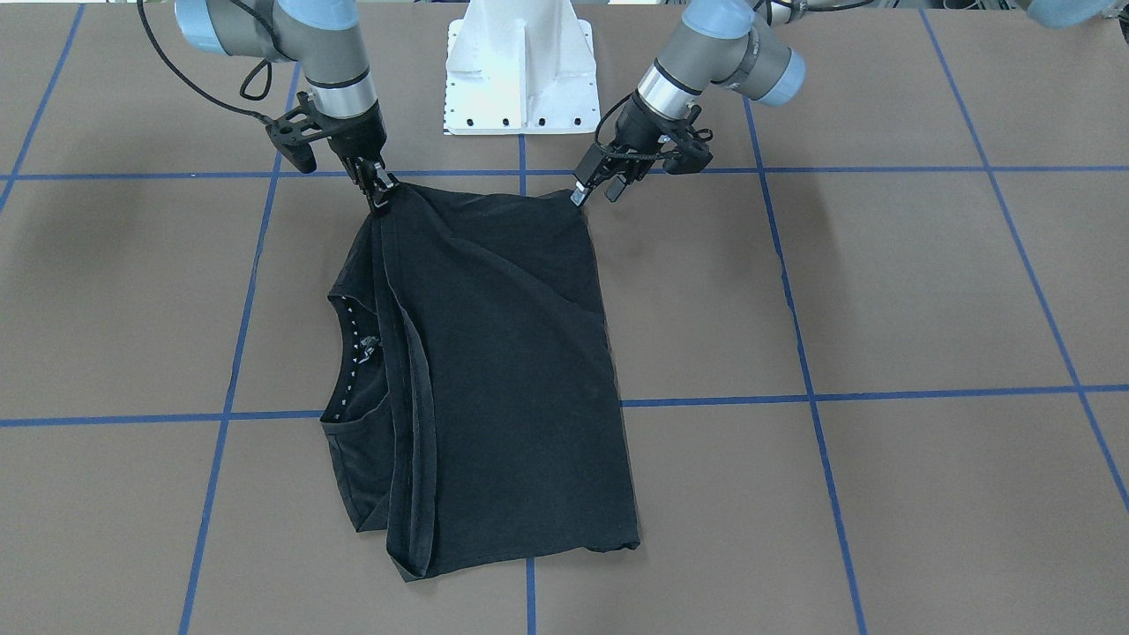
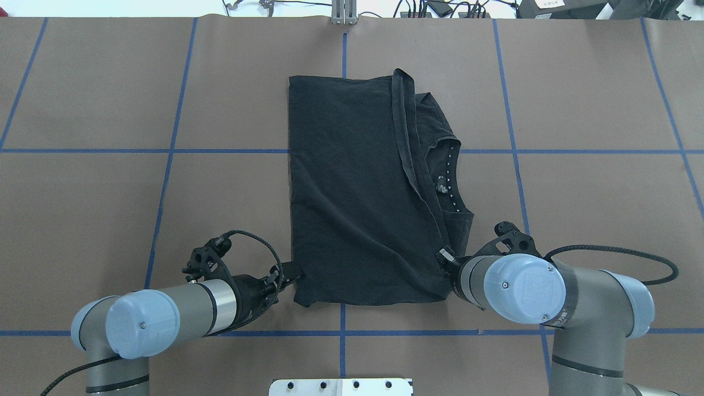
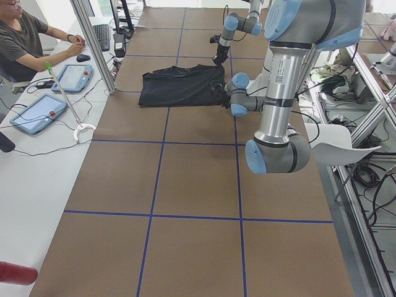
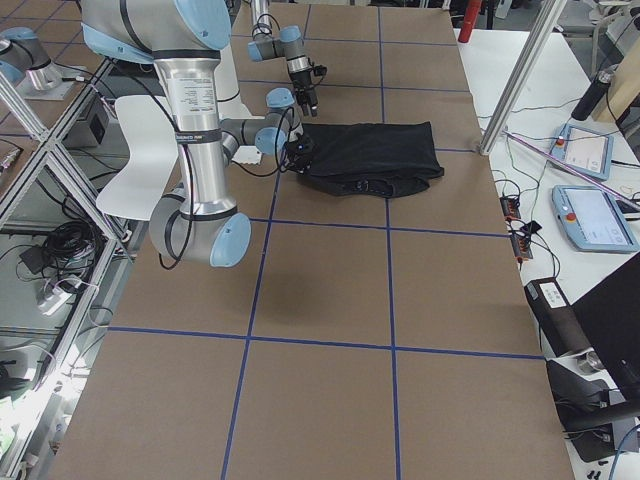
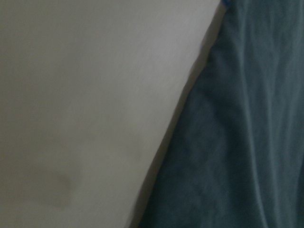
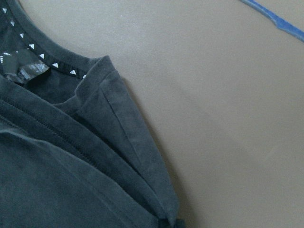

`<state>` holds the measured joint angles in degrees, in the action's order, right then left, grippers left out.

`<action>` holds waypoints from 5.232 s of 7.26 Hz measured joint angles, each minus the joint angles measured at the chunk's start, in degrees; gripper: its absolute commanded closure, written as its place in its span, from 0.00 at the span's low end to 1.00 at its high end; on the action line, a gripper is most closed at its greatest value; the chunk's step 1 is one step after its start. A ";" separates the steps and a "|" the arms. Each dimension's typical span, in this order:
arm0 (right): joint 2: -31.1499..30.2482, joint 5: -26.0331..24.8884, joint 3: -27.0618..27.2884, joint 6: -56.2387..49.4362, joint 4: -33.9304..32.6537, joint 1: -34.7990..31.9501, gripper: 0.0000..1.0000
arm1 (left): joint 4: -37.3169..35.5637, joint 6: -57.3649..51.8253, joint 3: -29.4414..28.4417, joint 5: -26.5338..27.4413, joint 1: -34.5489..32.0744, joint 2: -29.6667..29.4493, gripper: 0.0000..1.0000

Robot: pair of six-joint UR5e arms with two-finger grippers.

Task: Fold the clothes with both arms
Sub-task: 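Lower the left gripper to the other near corner of the shirt, then grasp both near corners and fold them up over the shirt's far half, then lay the folded edge down and open both grippers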

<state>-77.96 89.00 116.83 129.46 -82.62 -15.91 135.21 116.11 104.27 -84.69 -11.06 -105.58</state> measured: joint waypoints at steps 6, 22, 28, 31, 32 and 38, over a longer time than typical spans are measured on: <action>-0.07 0.03 -0.02 -0.08 0.00 0.01 1.00 | -0.21 0.15 -1.90 0.39 2.09 -1.32 0.28; -3.93 2.62 10.39 0.84 -0.38 1.19 1.00 | -12.16 5.29 15.93 0.19 1.02 0.99 1.00; 11.73 21.57 -8.13 -6.64 -0.58 -23.77 1.00 | -12.70 -1.28 -0.55 -9.71 -21.99 -11.65 1.00; 22.69 24.84 -24.84 -13.52 -0.15 -29.68 1.00 | -10.36 -3.89 -14.53 -10.13 -27.45 -20.26 1.00; 25.01 25.00 -28.88 -15.34 -0.11 -30.57 1.00 | -7.55 -4.62 -19.63 -10.12 -28.55 -22.44 1.00; 38.82 24.67 -52.95 -20.57 8.75 -33.59 0.00 | 1.42 -14.88 -35.29 -9.60 -32.75 -27.25 0.02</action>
<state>-39.14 113.67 63.88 108.89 -73.87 -49.51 136.62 101.24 68.97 -94.28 -43.81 -132.83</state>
